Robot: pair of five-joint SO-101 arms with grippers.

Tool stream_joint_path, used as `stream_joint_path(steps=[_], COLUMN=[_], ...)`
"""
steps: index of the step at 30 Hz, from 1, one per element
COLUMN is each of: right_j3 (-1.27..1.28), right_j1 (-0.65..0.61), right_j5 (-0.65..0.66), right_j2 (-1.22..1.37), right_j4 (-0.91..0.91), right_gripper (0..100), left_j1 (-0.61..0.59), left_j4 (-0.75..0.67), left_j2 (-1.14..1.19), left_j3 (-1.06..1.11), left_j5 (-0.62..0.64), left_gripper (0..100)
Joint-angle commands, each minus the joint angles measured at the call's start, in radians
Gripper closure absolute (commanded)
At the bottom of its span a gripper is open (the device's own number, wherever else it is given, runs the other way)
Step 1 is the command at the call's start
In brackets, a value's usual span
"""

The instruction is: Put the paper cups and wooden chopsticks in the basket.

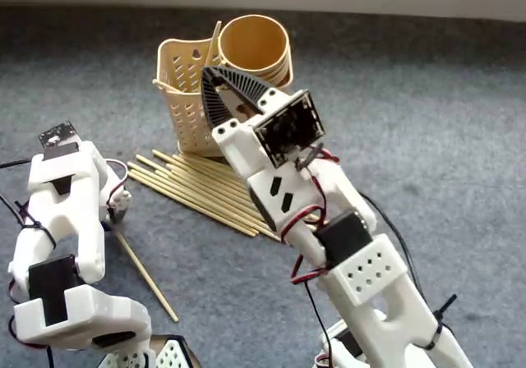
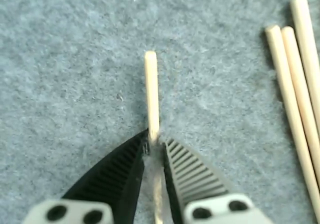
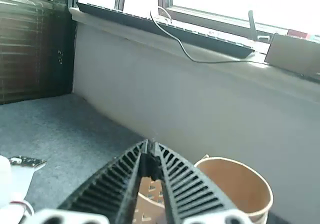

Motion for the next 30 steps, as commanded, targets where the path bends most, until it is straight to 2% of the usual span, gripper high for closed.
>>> stream_joint_path(steps=[1, 8, 16, 24, 30], right_j3=[0.079, 0.397, 0.725, 0.924, 1.043], right_j1=[-0.012, -0.013, -0.013, -0.028, -0.042], right_j5=[0.009, 0.009, 0.005, 0.009, 0.011], right_j2=[-0.145, -0.397, -0.621, -0.834, -0.967], right_j4=[0.101, 0.102, 0.096, 0.096, 0.096], right_gripper=[99.2, 99.2, 99.2, 99.2, 99.3], left_j1=[-0.007, 0.015, 0.015, 0.016, 0.019], left_j4=[-0.003, 0.112, 0.276, 0.468, 0.545], left_j2=[-0.042, -0.041, -0.042, -0.042, -0.042], left_j3=[-0.068, -0.271, -0.504, -0.832, -1.109], left_j5=[0.005, 0.097, 0.097, 0.091, 0.094], left_gripper=[100, 100, 100, 100, 100])
